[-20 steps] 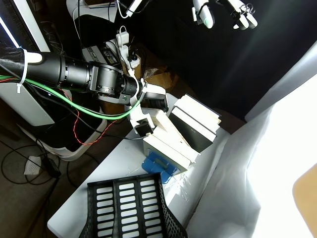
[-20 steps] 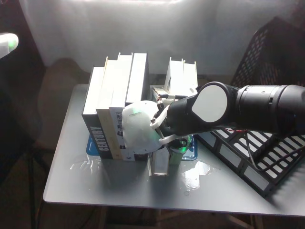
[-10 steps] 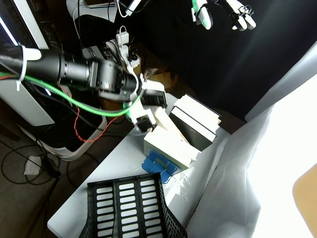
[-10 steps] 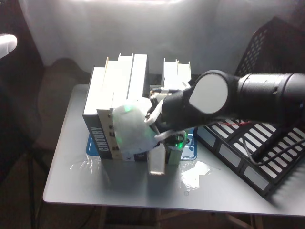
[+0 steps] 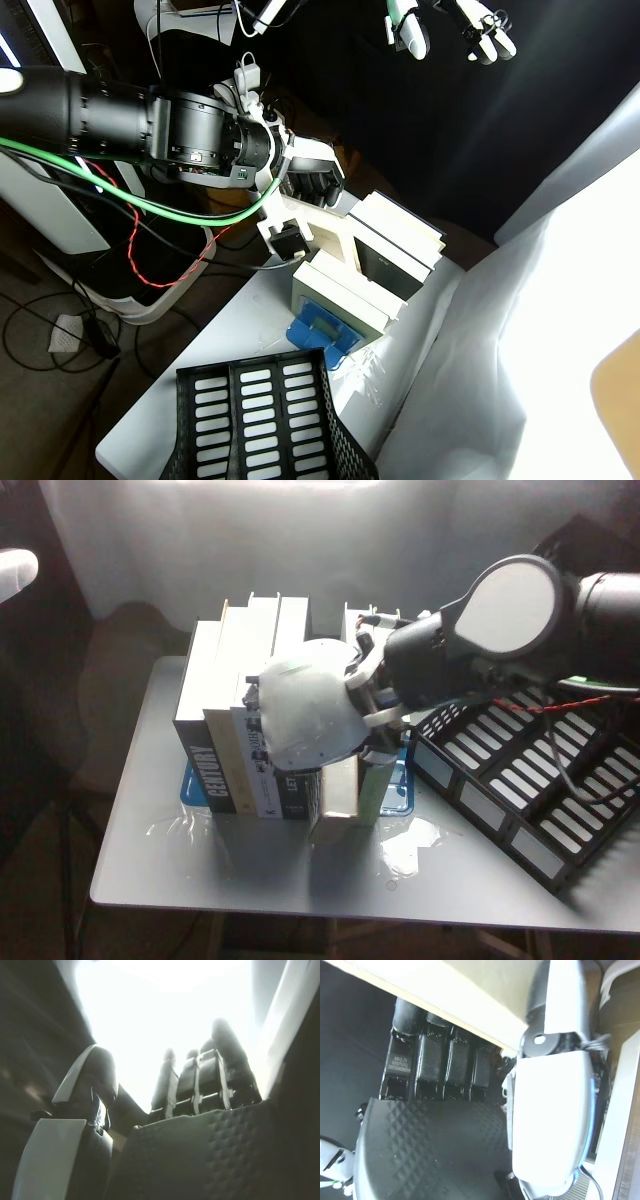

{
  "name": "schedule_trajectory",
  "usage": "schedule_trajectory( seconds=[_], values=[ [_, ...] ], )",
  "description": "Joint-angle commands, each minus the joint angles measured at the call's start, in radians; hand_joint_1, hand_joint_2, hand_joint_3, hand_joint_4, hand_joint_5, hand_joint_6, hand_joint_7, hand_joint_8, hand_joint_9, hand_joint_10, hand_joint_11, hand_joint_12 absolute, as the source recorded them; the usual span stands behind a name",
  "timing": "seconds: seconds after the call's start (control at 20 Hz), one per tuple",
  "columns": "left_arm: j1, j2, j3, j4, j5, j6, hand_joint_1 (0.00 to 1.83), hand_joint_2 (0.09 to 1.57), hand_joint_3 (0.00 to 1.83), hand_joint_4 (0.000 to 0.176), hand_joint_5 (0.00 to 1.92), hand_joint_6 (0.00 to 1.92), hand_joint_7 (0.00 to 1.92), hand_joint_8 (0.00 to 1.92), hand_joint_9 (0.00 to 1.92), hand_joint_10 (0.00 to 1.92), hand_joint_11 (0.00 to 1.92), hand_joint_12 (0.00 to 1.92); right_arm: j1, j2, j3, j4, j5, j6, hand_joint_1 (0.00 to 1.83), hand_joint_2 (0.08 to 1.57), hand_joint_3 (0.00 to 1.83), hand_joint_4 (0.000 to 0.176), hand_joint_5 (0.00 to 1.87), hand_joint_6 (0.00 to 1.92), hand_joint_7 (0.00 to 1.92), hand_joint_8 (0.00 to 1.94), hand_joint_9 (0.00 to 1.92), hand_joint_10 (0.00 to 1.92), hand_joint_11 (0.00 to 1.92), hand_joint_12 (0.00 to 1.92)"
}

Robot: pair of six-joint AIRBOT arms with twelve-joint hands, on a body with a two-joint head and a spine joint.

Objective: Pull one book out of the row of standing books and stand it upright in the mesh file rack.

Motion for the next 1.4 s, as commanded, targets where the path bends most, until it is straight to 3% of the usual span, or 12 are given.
schedule_trajectory(
  seconds=[0.0,0.05,0.2,0.4,0.6,0.7,0.9,1.0,1.05,1.1,1.15,1.35],
  values=[
    [-0.009,0.009,0.003,-0.04,-0.114,-0.001,0.47,1.46,0.0,0.027,0.14,0.0,0.0,0.0,0.0,0.0,0.0,1.92,0.014,0.027,-0.002,0.026,-0.017,0.002,1.37,1.13,0.0,0.0,0.84,1.14,1.02,0.89,0.89,1.3,0.59,1.74],
    [-0.01,0.007,0.003,-0.038,-0.111,-0.001,0.48,1.46,0.0,0.023,0.14,0.0,0.0,0.0,0.0,0.0,0.0,1.92,0.018,0.036,-0.004,0.035,-0.007,0.002,1.38,1.1,0.0,0.0,0.9,1.05,1.07,0.8,0.94,1.24,0.66,1.71],
    [-0.018,0.005,0.003,-0.034,-0.106,-0.002,0.5,1.46,0.0,0.016,0.13,0.0,0.0,0.0,0.0,0.0,0.0,1.92,0.038,0.062,-0.005,0.075,0.033,0.002,1.37,1.15,0.01,0.0,0.79,1.2,0.94,1.0,0.89,1.34,0.5,1.83],
    [-0.027,-0.003,0.005,-0.029,-0.098,-0.004,0.54,1.47,0.0,0.0,0.16,0.01,0.0,0.0,0.0,0.0,0.0,1.92,0.074,0.1,-0.025,0.109,0.059,0.005,1.37,1.14,0.0,0.0,0.84,1.14,0.95,1.01,0.87,1.37,0.51,1.85],
    [-0.049,-0.018,0.016,-0.007,-0.08,-0.012,0.46,1.48,0.01,0.03,0.12,0.0,0.0,0.0,0.0,0.0,0.0,1.92,0.101,0.136,-0.026,0.143,0.079,0.022,1.36,1.15,0.0,0.0,0.8,1.19,0.99,1.01,0.8,1.39,0.46,1.84],
    [-0.055,-0.022,0.017,-0.002,-0.076,-0.013,0.45,1.48,0.01,0.016,0.13,0.01,0.0,0.0,0.0,0.0,0.0,1.92,0.121,0.155,-0.023,0.184,0.104,0.031,1.36,1.17,0.0,0.0,0.76,1.27,0.93,1.07,0.79,1.44,0.5,1.85],
    [-0.065,-0.029,0.022,0.008,-0.066,-0.014,0.5,1.45,0.0,0.013,0.13,0.01,0.0,0.0,0.0,0.0,0.0,1.92,0.17,0.178,-0.007,0.216,0.145,0.073,1.34,1.22,0.0,0.0,0.7,1.25,0.8,1.31,0.77,1.55,0.7,1.8],
    [-0.071,-0.032,0.024,0.012,-0.064,-0.015,0.45,1.47,0.0,0.053,0.09,0.0,0.0,0.0,0.0,0.0,0.0,1.92,0.191,0.187,0.0,0.219,0.157,0.099,1.35,1.22,0.0,0.0,0.68,1.17,0.78,1.39,0.82,1.58,0.83,1.8],
    [-0.076,-0.037,0.027,0.017,-0.06,-0.018,0.8,1.41,0.0,0.026,0.02,0.08,0.0,0.0,0.0,0.0,0.0,0.65,0.202,0.197,0.003,0.223,0.164,0.112,1.35,1.22,0.0,0.0,0.69,1.16,0.79,1.38,0.83,1.56,0.83,1.79],
    [-0.08,-0.042,0.032,0.022,-0.057,-0.022,0.53,1.5,0.0,0.042,0.03,0.09,0.0,0.0,0.0,0.0,0.0,0.13,0.21,0.206,0.005,0.232,0.169,0.117,1.34,1.24,0.0,0.0,0.64,1.25,0.75,1.42,0.77,1.59,0.78,1.77],
    [-0.081,-0.044,0.033,0.024,-0.055,-0.023,0.45,1.5,0.0,0.045,0.05,0.05,0.0,0.0,0.0,0.0,0.0,0.02,0.219,0.212,0.005,0.232,0.171,0.121,1.34,1.23,0.0,0.0,0.65,1.29,0.77,1.39,0.78,1.54,0.7,1.74],
    [-0.085,-0.049,0.033,0.028,-0.053,-0.023,0.43,1.51,0.0,0.044,0.05,0.04,0.0,0.0,0.0,0.0,0.0,0.0,0.257,0.244,-0.002,0.261,0.181,0.126,1.35,1.21,0.0,0.0,0.71,1.37,0.83,1.23,0.78,1.44,0.51,1.74]
  ],
)
